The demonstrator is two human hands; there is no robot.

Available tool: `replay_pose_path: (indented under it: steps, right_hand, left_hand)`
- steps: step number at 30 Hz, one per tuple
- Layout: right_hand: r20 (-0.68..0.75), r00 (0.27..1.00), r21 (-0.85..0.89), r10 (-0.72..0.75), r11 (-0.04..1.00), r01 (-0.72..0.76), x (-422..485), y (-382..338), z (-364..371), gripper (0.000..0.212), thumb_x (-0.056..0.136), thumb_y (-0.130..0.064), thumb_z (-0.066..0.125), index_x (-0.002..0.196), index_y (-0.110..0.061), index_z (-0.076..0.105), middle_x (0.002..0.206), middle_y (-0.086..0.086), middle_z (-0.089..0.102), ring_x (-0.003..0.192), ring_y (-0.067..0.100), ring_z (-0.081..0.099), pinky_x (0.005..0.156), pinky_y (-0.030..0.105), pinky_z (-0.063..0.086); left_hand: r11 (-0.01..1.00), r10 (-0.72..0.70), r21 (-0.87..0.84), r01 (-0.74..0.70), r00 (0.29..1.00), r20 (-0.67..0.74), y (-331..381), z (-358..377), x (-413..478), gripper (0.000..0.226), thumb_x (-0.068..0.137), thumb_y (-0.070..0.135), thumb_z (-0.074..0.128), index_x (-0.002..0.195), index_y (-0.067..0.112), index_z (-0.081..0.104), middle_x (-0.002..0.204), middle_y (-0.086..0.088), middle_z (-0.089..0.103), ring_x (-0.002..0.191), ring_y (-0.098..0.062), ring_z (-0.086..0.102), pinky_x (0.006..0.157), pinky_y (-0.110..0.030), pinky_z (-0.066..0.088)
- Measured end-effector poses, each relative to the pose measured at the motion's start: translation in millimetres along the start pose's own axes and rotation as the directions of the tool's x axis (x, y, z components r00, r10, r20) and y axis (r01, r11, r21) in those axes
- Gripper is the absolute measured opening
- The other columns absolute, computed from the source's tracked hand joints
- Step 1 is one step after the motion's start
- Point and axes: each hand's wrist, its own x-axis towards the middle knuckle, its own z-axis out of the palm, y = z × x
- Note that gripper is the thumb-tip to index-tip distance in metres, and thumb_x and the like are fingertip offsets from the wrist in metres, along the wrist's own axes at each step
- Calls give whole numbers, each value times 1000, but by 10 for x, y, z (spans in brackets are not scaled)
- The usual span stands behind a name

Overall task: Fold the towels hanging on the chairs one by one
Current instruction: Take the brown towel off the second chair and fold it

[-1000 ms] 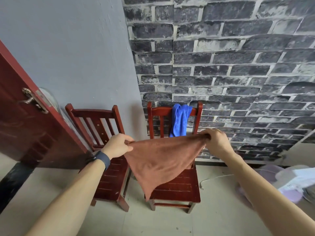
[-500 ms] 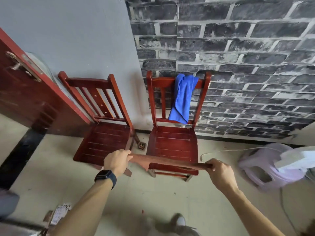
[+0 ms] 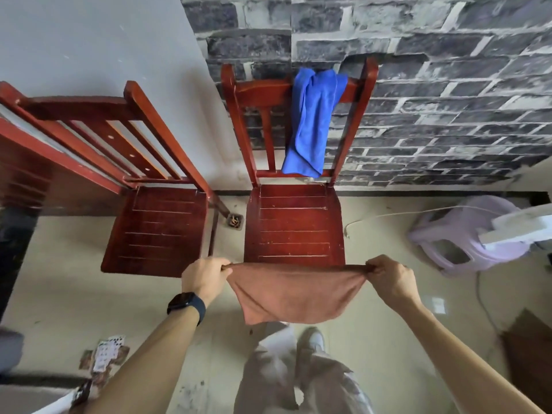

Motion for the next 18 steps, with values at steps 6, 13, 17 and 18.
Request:
replay_pose_path:
  steps: [6, 13, 17, 18]
  right_hand:
    - [-60, 996, -58, 60, 996, -63, 935, -280, 228, 21, 84, -15, 64, 99, -24, 76, 99, 6, 76, 88, 33, 66, 72, 28, 46]
    - [-192, 979, -61, 74, 994, -87, 1840, -409, 703, 23, 87, -25, 62, 106, -27, 75, 105, 8, 74, 95, 38, 65, 81, 38, 52]
    - [-223, 970, -4, 98, 995, -102, 2413, -410, 919, 26, 87, -22, 60, 108, -21, 76, 105, 14, 73, 99, 39, 65, 86, 37, 50]
    - [-232, 966, 12, 113, 993, -113, 2559, -418, 961, 27, 87, -22, 59, 108, -20, 76, 105, 14, 73, 100, 38, 65, 86, 35, 49]
  left_hand:
    - [997, 61, -50, -60, 998, 12, 255, 83, 1072, 22, 96, 32, 60, 114, 26, 72, 110, -4, 74, 101, -28, 67, 67, -26, 42]
    - [1000, -13, 5, 13, 1000, -16, 410, 426, 2095, 23, 96, 42, 55, 111, 33, 69, 106, -12, 71, 98, -38, 67, 67, -32, 45]
    - [999, -39, -23, 38, 998, -43, 503, 557, 2611, 25, 97, 38, 54, 110, 25, 71, 106, -15, 71, 98, -39, 65, 66, -32, 44]
    - [996, -65, -62, 62, 997, -46, 524, 585, 2740, 25, 97, 37, 54, 110, 23, 71, 104, -15, 71, 98, -39, 65, 66, -32, 45]
